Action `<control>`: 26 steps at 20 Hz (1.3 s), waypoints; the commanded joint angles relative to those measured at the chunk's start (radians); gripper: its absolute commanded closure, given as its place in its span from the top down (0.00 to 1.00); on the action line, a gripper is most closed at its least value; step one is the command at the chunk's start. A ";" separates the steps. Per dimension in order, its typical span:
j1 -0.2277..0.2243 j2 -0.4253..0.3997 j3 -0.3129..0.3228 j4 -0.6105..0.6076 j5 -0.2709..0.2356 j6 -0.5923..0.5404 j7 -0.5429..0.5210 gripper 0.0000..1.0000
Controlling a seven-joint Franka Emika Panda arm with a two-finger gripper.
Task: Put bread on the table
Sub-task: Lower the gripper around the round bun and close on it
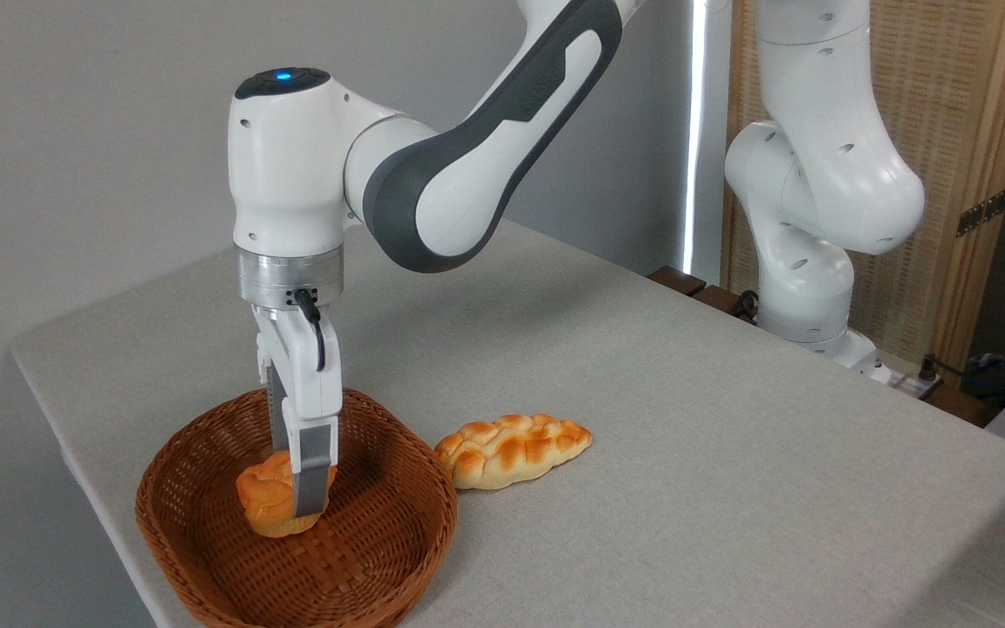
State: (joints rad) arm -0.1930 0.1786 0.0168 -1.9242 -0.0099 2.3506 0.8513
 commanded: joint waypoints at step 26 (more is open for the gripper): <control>0.006 -0.005 0.005 0.005 -0.005 0.021 0.069 0.47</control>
State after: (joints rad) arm -0.1901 0.1785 0.0170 -1.9216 -0.0099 2.3507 0.8992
